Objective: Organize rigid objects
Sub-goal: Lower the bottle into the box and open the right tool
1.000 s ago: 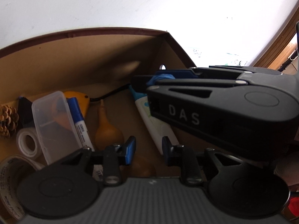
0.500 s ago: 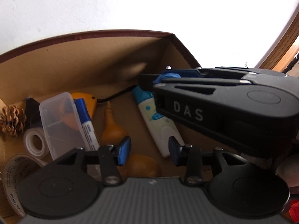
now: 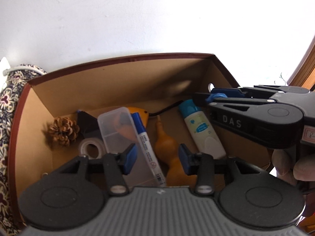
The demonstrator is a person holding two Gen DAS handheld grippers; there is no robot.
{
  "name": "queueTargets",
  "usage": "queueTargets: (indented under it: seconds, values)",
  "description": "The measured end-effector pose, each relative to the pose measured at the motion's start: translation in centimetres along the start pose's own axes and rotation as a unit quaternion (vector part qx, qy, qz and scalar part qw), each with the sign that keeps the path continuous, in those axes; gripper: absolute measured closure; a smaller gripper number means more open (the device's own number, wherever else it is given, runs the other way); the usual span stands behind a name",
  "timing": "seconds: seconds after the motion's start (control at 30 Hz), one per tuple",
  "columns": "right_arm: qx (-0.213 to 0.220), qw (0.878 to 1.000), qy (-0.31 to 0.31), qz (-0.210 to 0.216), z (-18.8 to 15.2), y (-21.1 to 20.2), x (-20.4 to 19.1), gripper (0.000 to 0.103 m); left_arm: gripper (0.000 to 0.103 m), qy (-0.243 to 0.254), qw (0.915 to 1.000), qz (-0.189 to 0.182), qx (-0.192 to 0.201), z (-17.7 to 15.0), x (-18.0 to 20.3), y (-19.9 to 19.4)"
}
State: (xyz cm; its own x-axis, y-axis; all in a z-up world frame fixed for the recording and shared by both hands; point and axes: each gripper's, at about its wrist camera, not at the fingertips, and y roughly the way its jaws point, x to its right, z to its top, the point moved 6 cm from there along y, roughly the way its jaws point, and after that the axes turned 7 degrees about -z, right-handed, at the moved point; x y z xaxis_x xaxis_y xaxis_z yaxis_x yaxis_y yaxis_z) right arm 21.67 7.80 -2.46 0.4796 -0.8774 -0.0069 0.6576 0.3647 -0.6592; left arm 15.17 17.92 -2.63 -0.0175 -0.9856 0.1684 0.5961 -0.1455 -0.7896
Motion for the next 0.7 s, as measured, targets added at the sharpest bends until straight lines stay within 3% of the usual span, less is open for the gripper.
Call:
queueTargets:
  seconds: [0.2, 0.7]
  values:
    - [-0.005, 0.999, 0.032, 0.008, -0.5, -1.0, -0.6, 0.092, 0.056, -0.003, 0.9993, 0.038, 0.006, -1.3, -1.5, -1.4]
    - [0.018, 0.995, 0.099, 0.001, -1.7, -2.9, -1.5, 0.089, 0.050, 0.003, 0.9969, 0.070, 0.037, -1.7, -2.4, -2.0]
